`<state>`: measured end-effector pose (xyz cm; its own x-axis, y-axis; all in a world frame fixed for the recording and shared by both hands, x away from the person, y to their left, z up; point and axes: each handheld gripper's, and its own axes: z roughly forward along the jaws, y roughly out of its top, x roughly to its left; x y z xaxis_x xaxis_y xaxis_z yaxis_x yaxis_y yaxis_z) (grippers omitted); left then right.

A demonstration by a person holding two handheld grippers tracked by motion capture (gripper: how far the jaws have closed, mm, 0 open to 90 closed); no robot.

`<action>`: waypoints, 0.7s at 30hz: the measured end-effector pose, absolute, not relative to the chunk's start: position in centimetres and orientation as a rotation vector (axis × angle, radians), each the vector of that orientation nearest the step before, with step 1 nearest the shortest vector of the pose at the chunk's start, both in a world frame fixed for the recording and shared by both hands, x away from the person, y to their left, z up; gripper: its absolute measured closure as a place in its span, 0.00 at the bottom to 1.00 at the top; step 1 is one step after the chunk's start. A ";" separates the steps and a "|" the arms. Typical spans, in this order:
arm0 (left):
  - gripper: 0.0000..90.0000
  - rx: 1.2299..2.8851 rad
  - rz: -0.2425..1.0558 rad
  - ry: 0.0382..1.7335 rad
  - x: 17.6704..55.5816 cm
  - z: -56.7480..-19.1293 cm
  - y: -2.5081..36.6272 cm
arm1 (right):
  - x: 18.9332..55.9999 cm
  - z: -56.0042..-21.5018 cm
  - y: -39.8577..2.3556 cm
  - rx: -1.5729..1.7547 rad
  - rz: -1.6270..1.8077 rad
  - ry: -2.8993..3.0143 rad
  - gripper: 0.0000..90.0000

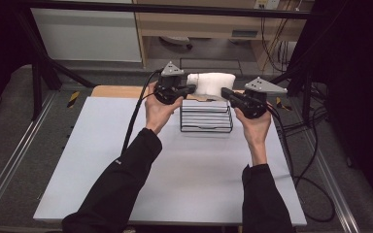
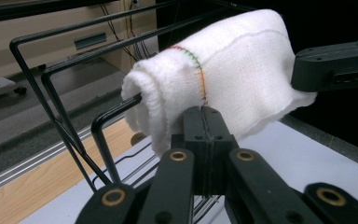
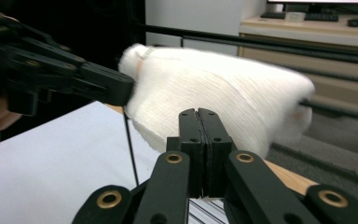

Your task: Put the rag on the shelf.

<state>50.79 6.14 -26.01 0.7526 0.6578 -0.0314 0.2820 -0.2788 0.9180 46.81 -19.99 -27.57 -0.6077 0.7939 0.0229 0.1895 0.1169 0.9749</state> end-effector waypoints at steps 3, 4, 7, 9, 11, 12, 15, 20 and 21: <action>1.00 1.868 0.435 0.727 51.0 -26.3 6.1 | 47.1 -28.1 -20.3 0.978 1.503 1.879 1.00; 1.00 1.867 0.435 0.730 51.0 -26.4 6.0 | 47.2 -28.2 -20.3 0.986 1.493 1.876 1.00; 1.00 1.872 0.438 0.728 51.1 -26.6 5.9 | 47.5 -28.4 -20.4 0.994 1.480 1.866 1.00; 1.00 1.869 0.442 0.727 51.2 -26.7 5.8 | 47.7 -28.4 -20.5 0.998 1.473 1.860 1.00; 1.00 1.869 0.443 0.727 51.2 -26.8 5.8 | 47.8 -28.5 -20.5 1.001 1.465 1.857 1.00; 1.00 1.869 0.444 0.725 51.2 -26.8 5.8 | 47.9 -28.5 -20.5 0.999 1.464 1.856 1.00; 1.00 1.873 0.447 0.719 51.1 -26.7 5.9 | 47.9 -28.5 -20.4 0.995 1.463 1.858 0.98; 0.98 1.872 0.458 0.699 50.4 -26.3 6.4 | 47.1 -28.1 -20.7 0.974 1.492 1.851 0.92; 0.97 1.875 0.459 0.697 50.2 -26.2 6.6 | 46.9 -28.0 -20.8 0.975 1.503 1.849 0.90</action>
<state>50.20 6.63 -26.25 0.7582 0.6521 -0.0021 0.2557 -0.2943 0.9209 46.85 -20.79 -27.98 -0.5791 0.8149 0.0222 0.1879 0.1069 0.9764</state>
